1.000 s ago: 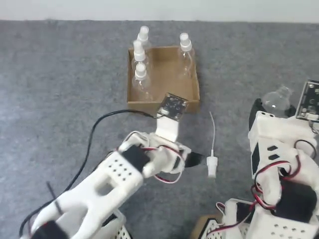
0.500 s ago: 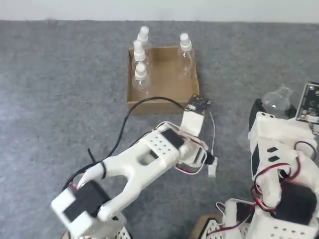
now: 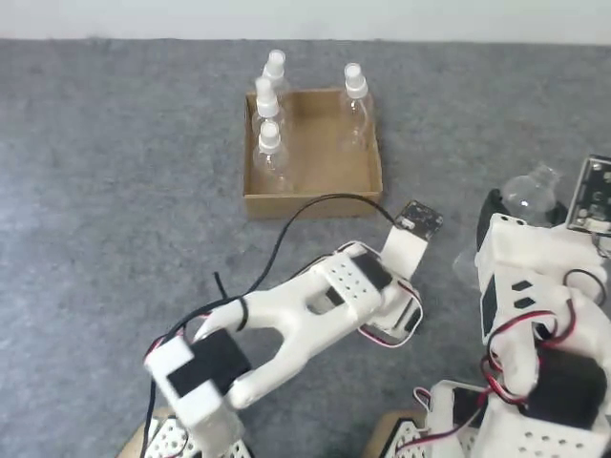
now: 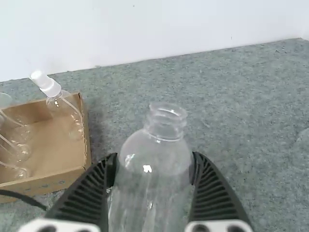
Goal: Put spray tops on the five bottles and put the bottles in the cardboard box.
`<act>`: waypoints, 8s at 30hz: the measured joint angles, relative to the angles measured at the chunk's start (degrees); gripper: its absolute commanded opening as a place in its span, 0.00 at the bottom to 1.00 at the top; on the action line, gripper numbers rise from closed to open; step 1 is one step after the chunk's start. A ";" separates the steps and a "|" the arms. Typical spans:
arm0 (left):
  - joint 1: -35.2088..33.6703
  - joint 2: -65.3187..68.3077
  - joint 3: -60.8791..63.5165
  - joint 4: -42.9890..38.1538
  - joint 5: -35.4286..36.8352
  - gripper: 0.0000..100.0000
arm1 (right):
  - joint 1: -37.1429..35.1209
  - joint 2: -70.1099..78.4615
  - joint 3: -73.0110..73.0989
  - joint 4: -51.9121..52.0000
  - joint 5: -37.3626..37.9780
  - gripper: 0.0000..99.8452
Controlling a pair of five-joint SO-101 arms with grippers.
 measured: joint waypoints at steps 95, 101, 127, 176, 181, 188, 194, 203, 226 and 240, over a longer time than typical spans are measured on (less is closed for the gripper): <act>-41.41 -11.43 4.66 26.46 -102.77 0.02 | 0.00 0.00 0.00 0.09 0.00 0.06; -48.44 -11.43 4.66 26.46 -112.88 0.15 | 0.00 0.00 0.00 0.09 0.00 0.06; -55.30 -11.43 -14.86 39.03 -58.81 0.17 | 0.00 0.09 3.87 -2.02 0.00 0.06; -60.04 -11.43 11.16 23.56 0.00 0.21 | -3.60 0.09 5.63 -2.02 0.00 0.06; -55.30 -11.43 15.74 19.69 0.26 0.21 | -3.60 0.09 5.63 -2.02 0.00 0.06; -55.03 -11.78 18.29 15.47 0.26 0.21 | -3.60 0.09 5.63 -2.02 0.00 0.06; -54.95 -12.57 19.16 14.42 0.26 0.10 | -3.60 0.09 5.63 -2.02 0.00 0.06; -54.42 -13.27 19.16 13.10 0.26 0.01 | -3.60 0.09 5.63 -2.02 0.00 0.06; -54.68 -16.79 0.88 20.31 0.26 0.01 | -18.29 0.09 13.98 -8.79 0.00 0.06; -54.68 -39.12 0.79 19.96 0.62 0.01 | -32.44 0.09 27.96 -25.49 0.00 0.06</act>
